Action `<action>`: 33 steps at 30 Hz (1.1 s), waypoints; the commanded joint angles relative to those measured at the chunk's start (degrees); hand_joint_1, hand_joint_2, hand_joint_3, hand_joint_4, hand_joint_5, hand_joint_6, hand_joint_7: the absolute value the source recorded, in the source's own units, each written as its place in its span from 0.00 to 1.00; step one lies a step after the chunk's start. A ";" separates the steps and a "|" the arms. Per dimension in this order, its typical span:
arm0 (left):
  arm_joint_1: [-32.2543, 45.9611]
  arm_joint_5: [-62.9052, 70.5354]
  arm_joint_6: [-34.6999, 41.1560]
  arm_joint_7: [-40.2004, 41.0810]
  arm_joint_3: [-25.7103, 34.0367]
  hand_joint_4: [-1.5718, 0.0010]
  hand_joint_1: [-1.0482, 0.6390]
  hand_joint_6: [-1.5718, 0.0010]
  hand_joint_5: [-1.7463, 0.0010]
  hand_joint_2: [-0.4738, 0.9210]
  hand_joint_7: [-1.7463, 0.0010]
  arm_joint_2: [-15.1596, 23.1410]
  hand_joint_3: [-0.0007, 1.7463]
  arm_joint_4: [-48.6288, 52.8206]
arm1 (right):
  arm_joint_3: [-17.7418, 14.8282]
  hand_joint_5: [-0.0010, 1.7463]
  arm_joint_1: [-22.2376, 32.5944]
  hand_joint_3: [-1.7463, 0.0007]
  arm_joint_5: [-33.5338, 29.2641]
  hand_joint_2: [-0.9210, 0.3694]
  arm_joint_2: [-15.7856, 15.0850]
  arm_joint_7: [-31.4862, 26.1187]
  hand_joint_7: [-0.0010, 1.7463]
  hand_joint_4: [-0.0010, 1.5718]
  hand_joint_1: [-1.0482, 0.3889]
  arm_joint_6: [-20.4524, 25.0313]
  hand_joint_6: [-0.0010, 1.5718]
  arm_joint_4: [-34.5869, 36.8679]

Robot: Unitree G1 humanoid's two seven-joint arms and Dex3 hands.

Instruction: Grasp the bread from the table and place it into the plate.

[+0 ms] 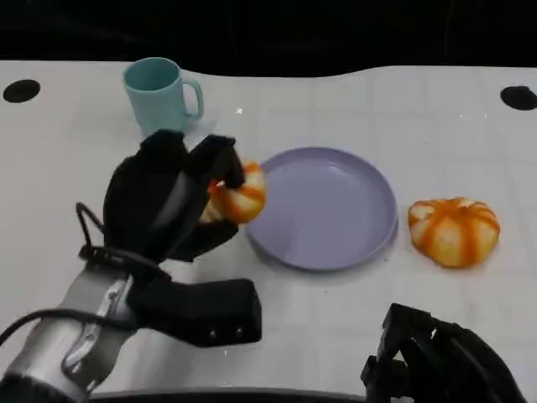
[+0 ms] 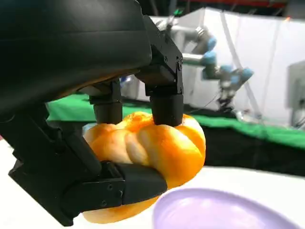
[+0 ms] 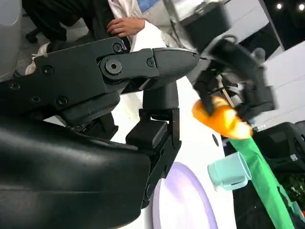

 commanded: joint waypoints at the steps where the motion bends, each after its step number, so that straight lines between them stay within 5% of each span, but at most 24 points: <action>1: -4.70 0.06 -2.26 1.23 -0.67 0.36 0.52 0.52 0.00 0.49 0.00 -1.72 0.80 4.97 | -0.22 0.93 -0.14 0.87 0.32 0.00 -0.10 -0.04 0.80 0.54 0.24 -0.21 0.48 0.60; 14: -14.15 -0.41 -4.69 1.82 -5.17 0.37 0.51 0.52 0.00 0.54 0.00 -11.30 0.75 21.30 | -0.12 0.91 0.92 0.87 0.63 0.00 -0.34 1.08 0.78 0.55 0.23 -1.04 0.48 -0.17; 22: -19.41 -0.93 -5.43 0.62 -7.12 0.39 0.50 0.55 0.00 0.61 0.00 -14.99 0.62 32.40 | 0.48 0.91 1.40 0.87 0.75 0.00 -0.27 0.92 0.78 0.55 0.24 -0.70 0.48 -1.04; 25: -20.36 -2.28 -5.13 -3.19 -7.13 0.48 0.49 0.49 0.05 0.77 0.34 -15.59 0.44 34.70 | 0.64 0.91 1.54 0.87 0.96 0.00 -0.15 1.30 0.77 0.55 0.24 -1.11 0.48 -0.96; 28: -21.09 -1.27 -3.48 -6.68 -8.72 0.52 0.45 0.47 0.34 0.93 0.70 -15.05 0.20 35.06 | 0.80 0.91 1.67 0.87 0.66 0.00 -0.16 1.29 0.77 0.55 0.24 -1.65 0.48 -0.93; 33: -21.82 1.88 3.13 -13.45 -12.23 0.74 0.33 0.66 0.69 1.00 0.98 -14.30 0.13 32.76 | 0.91 0.91 1.69 0.86 0.76 0.00 -0.33 1.49 0.77 0.55 0.24 -1.68 0.48 -1.17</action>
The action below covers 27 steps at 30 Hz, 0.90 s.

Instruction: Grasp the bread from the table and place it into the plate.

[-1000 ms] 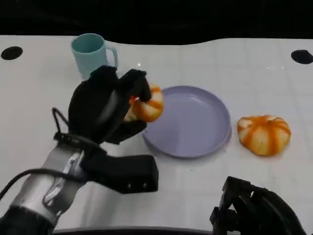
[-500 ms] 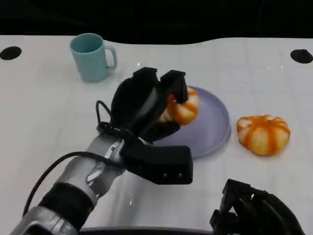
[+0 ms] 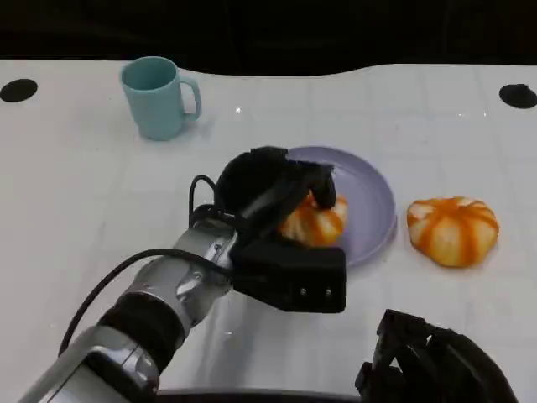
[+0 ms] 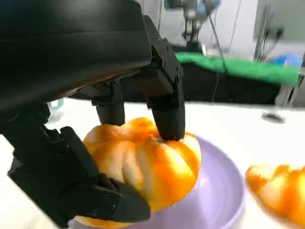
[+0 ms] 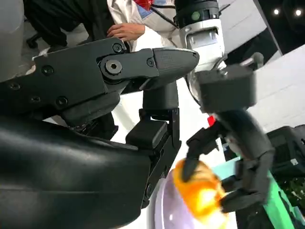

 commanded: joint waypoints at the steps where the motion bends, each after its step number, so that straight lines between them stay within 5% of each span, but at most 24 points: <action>1: -2.02 2.53 5.66 -5.95 -2.64 0.78 0.30 0.70 0.72 1.00 0.99 1.23 0.13 -2.44 | -0.26 0.91 0.47 0.86 0.50 0.00 -0.41 0.54 0.77 0.55 0.24 -0.81 0.48 -0.62; 6: -1.34 3.42 8.98 -10.13 -4.27 0.96 0.14 0.89 0.84 1.00 1.00 2.18 0.22 -5.44 | -0.50 0.91 0.32 0.86 0.81 0.00 -0.44 0.61 0.77 0.55 0.24 -0.41 0.48 -0.36; 12: 0.34 3.14 10.34 -11.25 -4.33 0.99 0.10 0.93 0.84 1.00 1.00 3.93 0.28 -9.77 | -0.66 0.90 0.12 0.86 1.10 0.00 -0.56 0.90 0.77 0.55 0.25 -0.30 0.48 -0.07; 27: 14.98 -9.46 -3.55 -5.62 6.77 0.77 0.22 0.74 0.72 1.00 0.94 9.22 0.17 -26.02 | -0.67 0.90 0.56 0.87 0.71 0.00 -0.84 -0.12 0.77 0.55 0.24 0.37 0.48 -1.31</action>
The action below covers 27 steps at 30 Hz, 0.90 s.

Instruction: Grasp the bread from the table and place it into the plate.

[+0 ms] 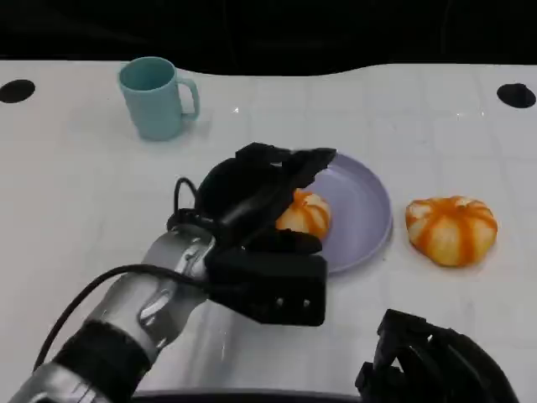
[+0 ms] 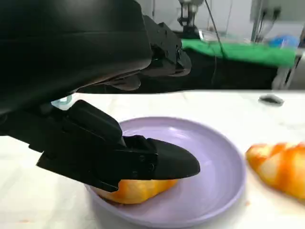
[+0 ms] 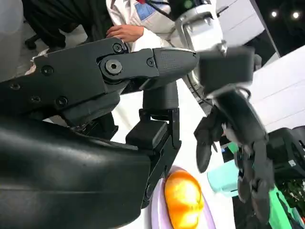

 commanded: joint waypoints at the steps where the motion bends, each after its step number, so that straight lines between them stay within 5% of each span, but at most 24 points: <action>1: 5.11 -5.09 -7.02 3.79 4.37 0.74 0.24 0.71 0.70 1.00 0.94 1.84 0.15 -3.43 | -0.50 0.90 0.47 0.86 0.22 0.00 -0.73 -0.43 0.77 0.55 0.24 0.00 0.48 -0.94; 4: 8.15 -7.19 -9.94 4.63 6.37 0.71 0.27 0.66 0.65 1.00 0.93 2.22 0.13 -5.24 | -0.61 0.90 0.24 0.86 0.42 0.00 -0.77 -0.14 0.77 0.55 0.24 0.00 0.48 -0.46; 10: 14.73 -10.57 -12.23 5.04 10.06 0.68 0.32 0.56 0.37 1.00 0.89 1.82 0.11 -10.78 | -0.56 0.90 0.08 0.87 0.52 0.00 -0.85 -0.07 0.77 0.55 0.24 0.27 0.48 -0.33; 12: 16.75 -11.36 -13.86 5.43 11.05 0.69 0.33 0.59 0.30 1.00 0.75 1.98 0.11 -12.09 | -0.47 0.90 0.09 0.87 0.31 0.00 -0.89 -0.19 0.77 0.55 0.24 0.21 0.48 -0.40; 14: 18.72 -12.26 -15.28 5.14 12.00 0.68 0.33 0.70 0.22 1.00 0.46 2.25 0.10 -13.40 | -0.39 0.91 0.22 0.87 0.23 0.00 -0.82 -0.52 0.77 0.55 0.24 0.40 0.48 -0.70; 18: 22.67 -15.85 -18.28 3.45 13.78 0.66 0.35 0.75 0.10 1.00 0.22 2.47 0.08 -15.38 | -0.20 0.91 0.42 0.87 0.16 0.00 -0.67 -0.82 0.78 0.55 0.24 0.44 0.48 -1.14; 23: 28.61 -28.37 -22.27 -3.45 15.41 0.61 0.38 0.75 0.00 1.00 0.02 1.44 0.05 -16.84 | 0.14 0.91 0.57 0.86 -0.13 0.00 -0.59 -1.12 0.78 0.54 0.24 0.27 0.49 -1.63; 27: 33.23 -40.21 -18.42 -12.32 15.99 0.55 0.41 0.72 0.00 0.99 0.00 0.57 0.03 -20.22 | 0.28 0.91 0.71 0.86 -0.10 0.00 -0.55 -1.46 0.78 0.54 0.24 0.52 0.49 -1.96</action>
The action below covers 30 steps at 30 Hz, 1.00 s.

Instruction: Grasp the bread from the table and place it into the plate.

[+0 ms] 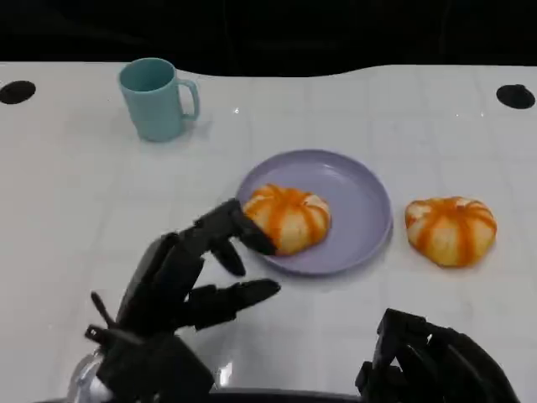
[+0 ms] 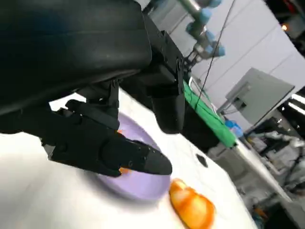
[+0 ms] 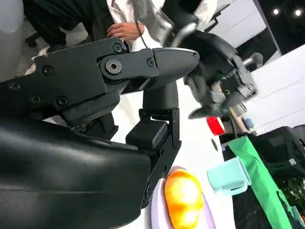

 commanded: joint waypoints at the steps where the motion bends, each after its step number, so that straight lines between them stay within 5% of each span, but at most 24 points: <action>1: 4.93 -11.64 4.04 -9.03 1.32 0.55 0.41 0.72 0.00 0.99 0.00 -0.51 0.03 -4.15 | -0.06 0.91 0.58 0.86 0.14 0.00 -0.45 -0.53 0.78 0.54 0.24 0.18 0.49 -1.17; 10: 12.22 -24.71 13.77 -20.38 2.96 0.60 0.37 0.70 0.00 0.99 0.00 -2.15 0.01 -9.93 | -0.21 0.91 0.62 0.85 0.10 0.00 -0.79 -0.18 0.77 0.54 0.24 -0.05 0.49 -1.21; 30: 13.98 -31.00 18.85 -29.32 7.71 0.57 0.46 0.69 0.00 0.99 0.00 -6.41 0.02 -8.16 | -1.71 0.91 0.01 0.85 0.60 0.00 -2.14 1.27 0.78 0.55 0.24 -0.21 0.49 0.04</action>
